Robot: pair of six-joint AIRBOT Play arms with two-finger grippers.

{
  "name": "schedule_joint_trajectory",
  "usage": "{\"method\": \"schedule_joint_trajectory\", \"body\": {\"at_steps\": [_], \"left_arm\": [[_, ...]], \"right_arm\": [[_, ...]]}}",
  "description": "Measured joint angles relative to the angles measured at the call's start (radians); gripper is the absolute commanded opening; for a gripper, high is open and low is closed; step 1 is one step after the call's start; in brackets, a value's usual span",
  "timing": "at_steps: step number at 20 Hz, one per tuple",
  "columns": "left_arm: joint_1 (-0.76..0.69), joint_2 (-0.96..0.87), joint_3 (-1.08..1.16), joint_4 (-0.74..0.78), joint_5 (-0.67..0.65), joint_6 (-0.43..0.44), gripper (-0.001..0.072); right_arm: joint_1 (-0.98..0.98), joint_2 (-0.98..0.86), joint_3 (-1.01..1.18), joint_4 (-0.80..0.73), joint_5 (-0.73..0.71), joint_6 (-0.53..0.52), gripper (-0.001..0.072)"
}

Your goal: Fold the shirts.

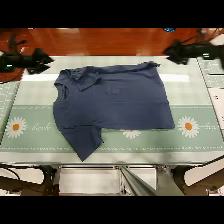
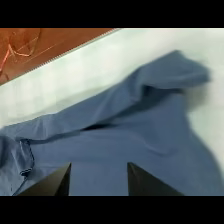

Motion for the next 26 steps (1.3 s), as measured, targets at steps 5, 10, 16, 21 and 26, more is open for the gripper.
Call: {"method": "schedule_joint_trajectory", "body": {"at_steps": [5,10,16,21,26], "left_arm": [[0.197,0.142,-0.142,0.137,-0.242,0.021,0.0506],[0.285,0.314,-0.598,0.194,-0.280,0.109,0.0505],[0.337,0.383,-0.897,0.149,-0.273,0.161,0.0505],[0.257,0.386,-0.973,0.093,-0.212,0.169,0.0505],[0.096,0.360,-0.985,0.067,-0.093,0.130,0.0016]], "right_arm": [[-0.162,0.183,-0.154,-0.289,0.229,-0.007,0.0407],[-0.201,0.441,-0.660,-0.391,0.127,0.006,0.0407],[-0.209,0.665,-1.080,-0.327,0.015,-0.060,0.0407],[-0.210,0.738,-1.193,-0.283,-0.014,-0.091,0.0407],[-0.228,0.752,-1.215,-0.234,-0.029,-0.107,0.0408]]}}
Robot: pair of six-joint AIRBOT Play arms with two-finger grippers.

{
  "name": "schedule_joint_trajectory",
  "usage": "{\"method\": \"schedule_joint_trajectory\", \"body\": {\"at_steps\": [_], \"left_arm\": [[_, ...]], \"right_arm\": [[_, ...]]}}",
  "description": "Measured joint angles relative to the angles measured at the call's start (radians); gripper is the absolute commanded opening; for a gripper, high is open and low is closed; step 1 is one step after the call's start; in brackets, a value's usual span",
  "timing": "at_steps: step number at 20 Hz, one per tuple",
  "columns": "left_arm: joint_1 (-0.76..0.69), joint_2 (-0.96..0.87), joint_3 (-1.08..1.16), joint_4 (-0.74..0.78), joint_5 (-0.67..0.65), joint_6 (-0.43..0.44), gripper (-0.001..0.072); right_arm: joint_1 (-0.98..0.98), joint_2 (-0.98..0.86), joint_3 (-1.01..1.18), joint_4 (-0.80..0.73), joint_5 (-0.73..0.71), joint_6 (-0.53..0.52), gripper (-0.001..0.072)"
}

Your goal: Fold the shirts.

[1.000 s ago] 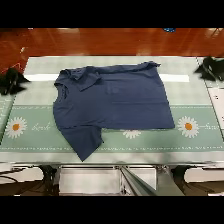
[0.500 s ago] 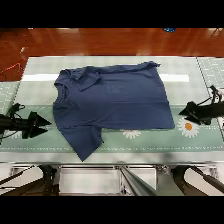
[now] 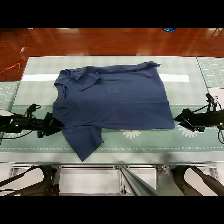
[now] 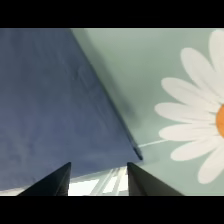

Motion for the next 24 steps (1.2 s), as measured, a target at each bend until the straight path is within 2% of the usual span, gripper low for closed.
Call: {"method": "schedule_joint_trajectory", "body": {"at_steps": [8,16,17,19,22,24], "left_arm": [[-0.074,-0.010,0.021,-0.014,0.056,-0.026,0.0016],[-0.079,-0.010,0.024,-0.014,0.069,-0.030,0.0017],[-0.079,-0.010,0.024,-0.013,0.070,-0.030,0.0017],[-0.079,-0.010,0.024,-0.013,0.070,-0.029,0.0017],[-0.079,-0.009,0.038,-0.006,0.076,-0.029,0.0017],[-0.079,0.001,0.076,0.002,0.072,-0.029,0.0016]], "right_arm": [[-0.200,-0.010,-0.053,0.025,0.060,-0.053,0.0408],[-0.110,-0.149,-0.086,0.157,0.017,-0.114,0.0407],[-0.089,-0.166,-0.086,0.184,-0.001,-0.122,0.0373],[-0.037,-0.203,-0.073,0.237,-0.068,-0.143,0.0027],[0.049,-0.239,-0.002,0.285,-0.116,-0.180,0.0028],[0.094,-0.246,0.097,0.318,-0.076,-0.193,0.0027]]}}
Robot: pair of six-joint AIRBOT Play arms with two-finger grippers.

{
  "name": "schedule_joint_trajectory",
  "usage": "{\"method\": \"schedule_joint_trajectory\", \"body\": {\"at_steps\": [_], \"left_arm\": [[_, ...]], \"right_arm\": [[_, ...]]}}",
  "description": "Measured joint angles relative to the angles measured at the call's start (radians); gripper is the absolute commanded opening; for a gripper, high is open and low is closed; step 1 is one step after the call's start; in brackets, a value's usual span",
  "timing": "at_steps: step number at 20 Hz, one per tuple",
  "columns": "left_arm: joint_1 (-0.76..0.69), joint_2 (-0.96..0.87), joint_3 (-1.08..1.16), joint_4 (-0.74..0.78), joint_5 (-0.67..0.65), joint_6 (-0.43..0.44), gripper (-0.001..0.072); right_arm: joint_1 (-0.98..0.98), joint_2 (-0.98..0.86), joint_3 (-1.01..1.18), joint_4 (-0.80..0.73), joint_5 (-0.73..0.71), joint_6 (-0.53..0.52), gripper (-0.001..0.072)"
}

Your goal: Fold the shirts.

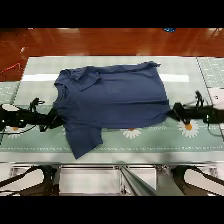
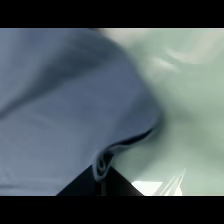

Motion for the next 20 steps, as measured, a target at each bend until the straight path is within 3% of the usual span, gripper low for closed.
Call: {"method": "schedule_joint_trajectory", "body": {"at_steps": [5,12,16,20], "left_arm": [[0.000,0.104,0.275,-0.135,-0.061,0.000,0.0016],[0.036,0.214,1.009,-0.245,-0.029,-0.008,0.0016],[0.091,0.282,1.297,-0.240,-0.077,-0.029,0.0016],[0.129,0.425,1.384,-0.087,-0.151,-0.080,0.0016]], "right_arm": [[0.070,0.029,0.425,0.007,0.129,0.048,0.0027],[0.089,0.134,1.087,-0.120,0.240,0.176,0.0027],[0.089,0.276,1.231,-0.222,0.281,0.207,0.0027],[0.089,0.437,1.271,-0.369,0.335,0.257,0.0027]]}}
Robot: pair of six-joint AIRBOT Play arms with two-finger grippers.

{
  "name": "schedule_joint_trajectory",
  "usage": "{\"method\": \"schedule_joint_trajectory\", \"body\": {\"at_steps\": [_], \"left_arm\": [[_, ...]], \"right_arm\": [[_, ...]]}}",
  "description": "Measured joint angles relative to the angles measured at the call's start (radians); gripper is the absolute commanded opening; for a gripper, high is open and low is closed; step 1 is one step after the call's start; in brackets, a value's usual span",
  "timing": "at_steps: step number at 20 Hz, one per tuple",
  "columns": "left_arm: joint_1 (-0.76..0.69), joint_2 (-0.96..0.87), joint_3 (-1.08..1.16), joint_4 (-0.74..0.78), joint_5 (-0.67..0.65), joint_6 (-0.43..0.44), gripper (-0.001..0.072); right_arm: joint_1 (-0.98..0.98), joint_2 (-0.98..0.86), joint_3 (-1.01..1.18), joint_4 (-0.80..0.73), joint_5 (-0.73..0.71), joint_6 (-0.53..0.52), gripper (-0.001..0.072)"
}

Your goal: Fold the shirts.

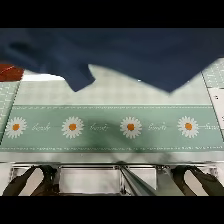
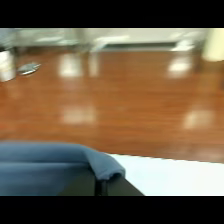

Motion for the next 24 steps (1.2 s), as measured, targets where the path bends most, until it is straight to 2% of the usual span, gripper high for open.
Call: {"method": "schedule_joint_trajectory", "body": {"at_steps": [5,9,12,15,19,24], "left_arm": [[-0.169,0.172,0.012,0.304,-0.058,-0.077,0.0016],[-0.327,0.228,-0.043,0.544,-0.145,-0.152,0.0016],[-0.374,0.237,-0.179,0.626,-0.216,-0.194,0.0016],[-0.391,0.220,-0.384,0.660,-0.221,-0.220,0.0016],[-0.398,0.101,-0.641,0.671,-0.073,-0.237,0.0016],[-0.402,-0.218,-0.743,0.607,0.163,-0.240,0.0017]], "right_arm": [[0.001,0.139,0.011,-0.109,0.101,0.051,0.0027],[0.001,0.177,-0.017,-0.131,0.178,0.066,0.0027],[0.001,0.185,-0.133,-0.135,0.222,0.070,0.0027],[0.002,0.187,-0.338,-0.129,0.208,0.070,0.0027],[0.002,0.127,-0.635,-0.071,0.086,0.031,0.0027],[0.002,-0.147,-0.790,0.067,-0.131,-0.089,0.0027]]}}
